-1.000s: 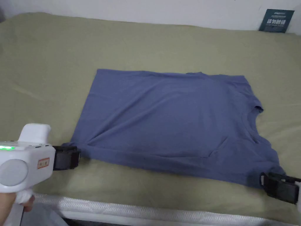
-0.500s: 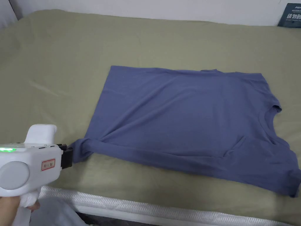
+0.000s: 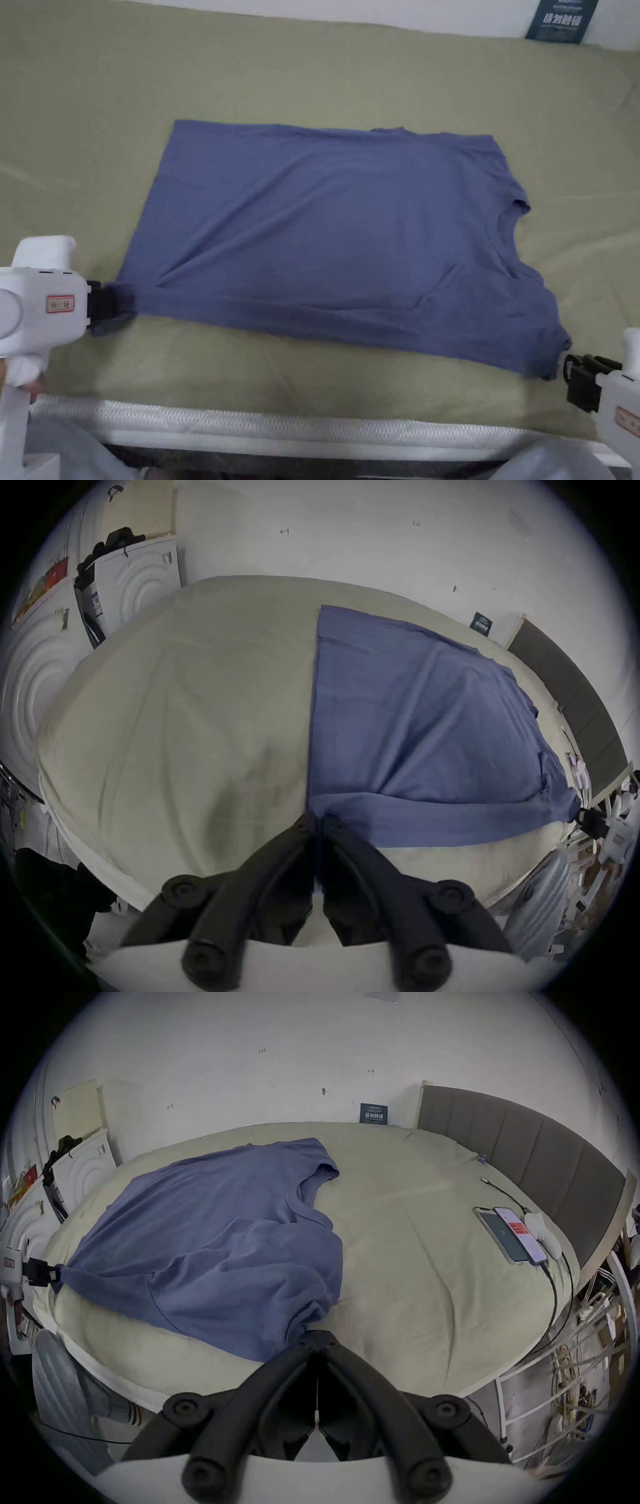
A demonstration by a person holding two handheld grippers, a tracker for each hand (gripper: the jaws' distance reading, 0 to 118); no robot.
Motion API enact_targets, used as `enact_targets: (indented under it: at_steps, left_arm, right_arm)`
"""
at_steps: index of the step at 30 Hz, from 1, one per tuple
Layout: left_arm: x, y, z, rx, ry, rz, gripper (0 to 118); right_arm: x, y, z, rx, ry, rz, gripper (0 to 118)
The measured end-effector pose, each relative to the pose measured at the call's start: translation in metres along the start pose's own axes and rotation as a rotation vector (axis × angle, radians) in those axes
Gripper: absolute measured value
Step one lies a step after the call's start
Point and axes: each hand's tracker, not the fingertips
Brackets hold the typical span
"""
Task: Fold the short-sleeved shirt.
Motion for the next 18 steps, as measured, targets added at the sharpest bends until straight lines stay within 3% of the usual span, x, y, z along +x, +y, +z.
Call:
enact_targets:
  at_steps: [1, 2, 4, 5, 8, 9, 11, 14, 18]
  left_arm:
    - [0.002, -0.001, 0.002, -0.003, 0.003, -0.011, 4]
    - [0.004, -0.002, 0.003, 0.008, 0.012, -0.023, 4]
    - [0.007, -0.003, 0.008, 0.011, 0.023, -0.039, 4]
    - [0.007, -0.003, 0.009, 0.014, 0.022, -0.037, 4]
    - [0.008, 0.001, 0.012, 0.022, 0.022, -0.039, 4]
    - [0.009, 0.002, 0.012, 0.023, 0.022, -0.041, 4]
    - [0.008, 0.006, 0.01, 0.022, 0.022, -0.043, 4]
    - [0.009, 0.011, 0.012, 0.028, 0.014, -0.044, 4]
    - [0.009, 0.028, 0.019, 0.062, 0.008, -0.051, 4]
  right_arm:
    - [0.0, 0.002, -0.001, 0.001, 0.001, 0.006, 7]
    - [0.001, 0.003, -0.001, -0.001, 0.004, 0.009, 32]
    - [-0.001, 0.009, -0.006, -0.022, 0.006, 0.012, 116]
    - [0.0, 0.01, -0.011, -0.055, 0.029, 0.019, 117]
    - [-0.005, 0.015, -0.023, -0.05, 0.043, 0.029, 98]
    - [-0.007, 0.018, -0.032, -0.062, 0.039, 0.034, 83]
    - [-0.007, 0.021, -0.039, -0.058, 0.044, 0.035, 9]
    - [-0.014, 0.03, -0.042, -0.057, 0.086, 0.044, 5]
    - [-0.019, 0.053, -0.032, -0.012, 0.056, 0.081, 5]
